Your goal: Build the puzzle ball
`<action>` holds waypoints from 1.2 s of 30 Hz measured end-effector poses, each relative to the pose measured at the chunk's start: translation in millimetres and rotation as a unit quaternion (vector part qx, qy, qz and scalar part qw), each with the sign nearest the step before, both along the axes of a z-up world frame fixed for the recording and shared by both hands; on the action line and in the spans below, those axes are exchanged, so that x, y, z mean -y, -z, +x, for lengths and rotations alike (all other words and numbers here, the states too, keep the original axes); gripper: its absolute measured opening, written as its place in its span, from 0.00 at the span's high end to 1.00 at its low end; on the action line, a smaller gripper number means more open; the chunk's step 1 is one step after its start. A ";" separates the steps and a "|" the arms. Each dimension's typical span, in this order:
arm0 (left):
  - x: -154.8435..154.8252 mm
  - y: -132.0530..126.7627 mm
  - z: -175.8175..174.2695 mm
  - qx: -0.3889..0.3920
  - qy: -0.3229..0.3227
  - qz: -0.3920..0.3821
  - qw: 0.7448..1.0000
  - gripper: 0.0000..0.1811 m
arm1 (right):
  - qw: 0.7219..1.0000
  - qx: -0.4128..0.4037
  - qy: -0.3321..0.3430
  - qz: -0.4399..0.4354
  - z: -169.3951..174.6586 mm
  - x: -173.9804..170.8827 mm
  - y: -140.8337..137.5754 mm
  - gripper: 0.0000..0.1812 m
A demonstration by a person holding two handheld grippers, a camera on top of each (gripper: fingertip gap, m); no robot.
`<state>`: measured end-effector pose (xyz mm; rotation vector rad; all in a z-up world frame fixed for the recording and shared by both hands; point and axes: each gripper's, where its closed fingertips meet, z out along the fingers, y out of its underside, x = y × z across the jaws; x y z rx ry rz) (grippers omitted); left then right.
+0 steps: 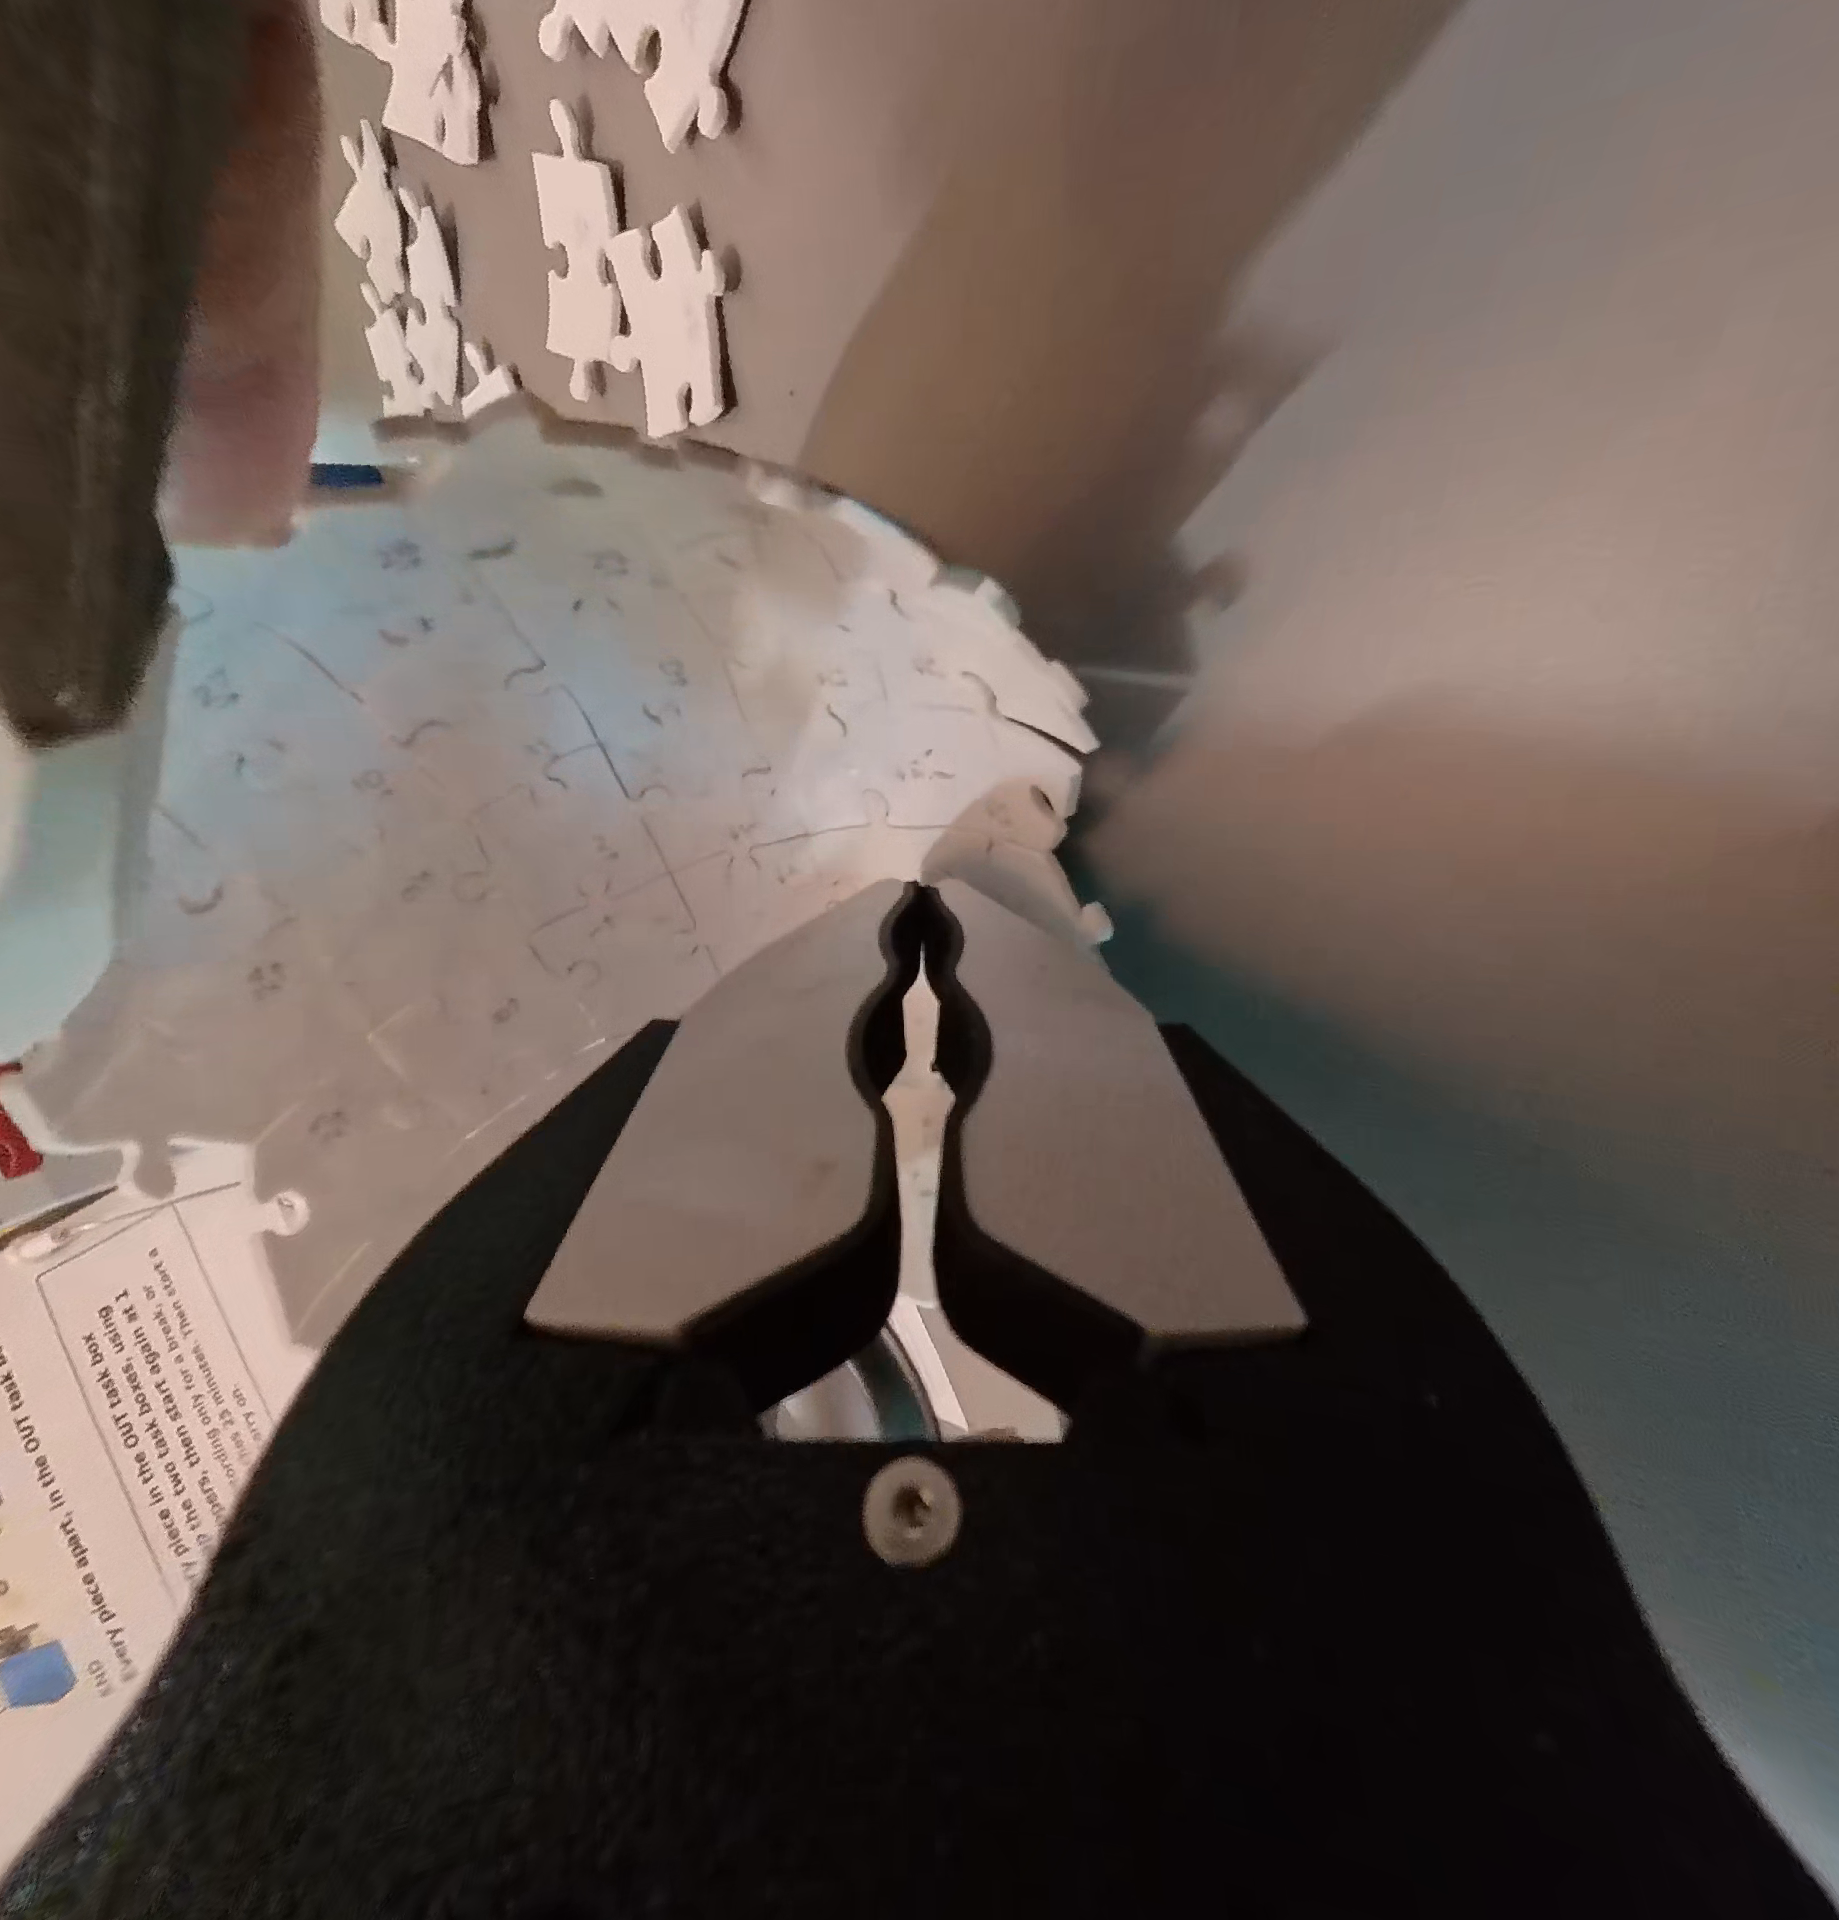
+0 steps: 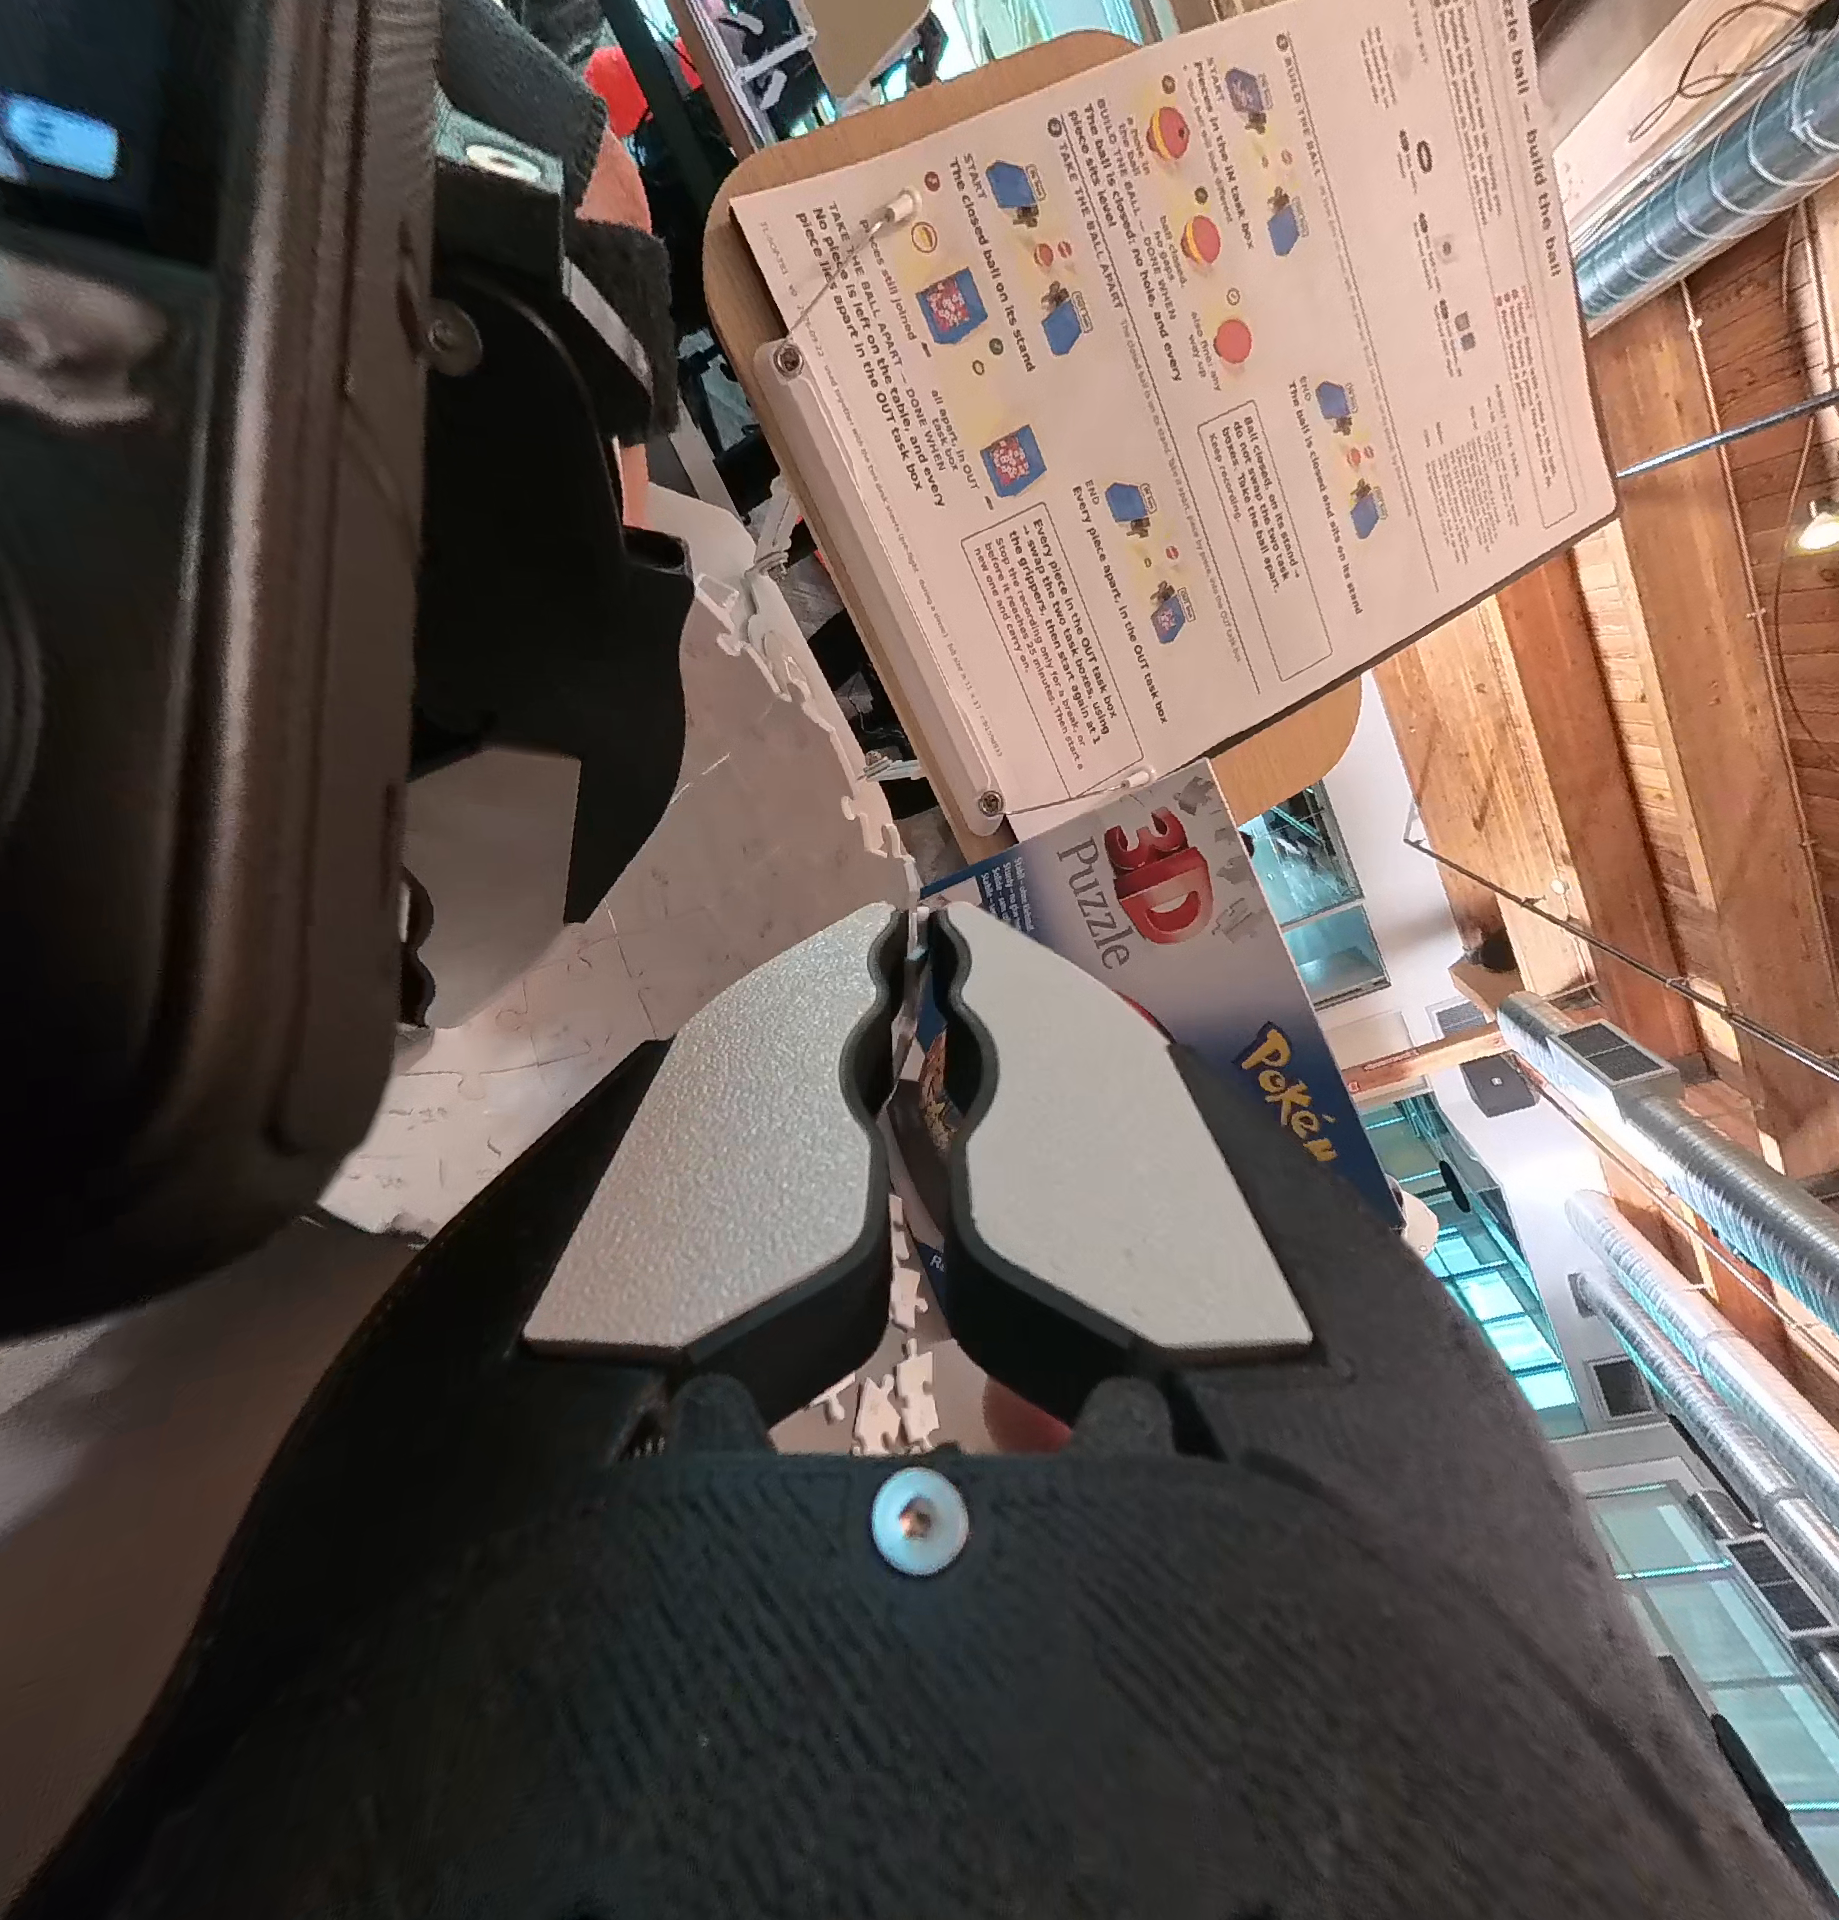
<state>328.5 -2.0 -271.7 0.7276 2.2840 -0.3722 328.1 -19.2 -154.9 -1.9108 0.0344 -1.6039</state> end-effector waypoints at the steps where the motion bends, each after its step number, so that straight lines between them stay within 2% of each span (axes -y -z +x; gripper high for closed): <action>1: -0.1 -0.2 0.1 -0.004 -0.004 -0.007 1.000 1.00 | 1.000 0.002 0.000 -0.001 0.2 -0.4 -0.4 0.98; 6: 2.3 -21.2 -0.3 -0.029 -0.037 -0.109 0.993 1.00 | 1.000 0.016 -0.005 -0.010 -2.0 -4.3 -2.6 0.98; 9: 1.9 -16.0 -7.8 -0.103 -0.068 -0.135 0.983 1.00 | 1.000 0.018 -0.010 0.000 -2.8 -5.5 -3.7 0.98; 11: 3.3 -10.9 -11.5 -0.156 -0.112 -0.155 0.969 1.00 | 1.000 0.017 -0.010 0.006 -1.9 -5.1 -3.2 0.99; 17: 10.0 -17.5 -16.8 -0.286 -0.246 -0.271 0.886 1.00 | 1.000 0.017 -0.009 0.006 -1.4 -3.8 -3.3 0.99; 20: 5.2 -15.9 -16.9 -0.339 -0.319 -0.289 0.836 1.00 | 1.000 0.017 -0.010 0.008 -1.7 -4.9 -3.8 0.99; 22: 1.4 -12.3 -15.6 -0.345 -0.349 -0.288 0.822 1.00 | 1.000 0.017 -0.010 0.008 -1.7 -5.2 -3.6 0.99; 26: 0.7 -7.8 -15.0 -0.339 -0.366 -0.281 0.820 1.00 | 1.000 0.017 -0.011 0.010 -2.3 -6.1 -4.0 0.99; 29: -3.4 -2.0 -11.2 -0.306 -0.385 -0.254 0.833 1.00 | 1.000 0.016 -0.010 0.011 -2.6 -6.4 -4.1 0.99; 36: 0.2 2.2 -9.3 -0.291 -0.389 -0.226 0.844 1.00 | 1.000 0.016 -0.010 0.012 -2.6 -7.3 -4.1 0.98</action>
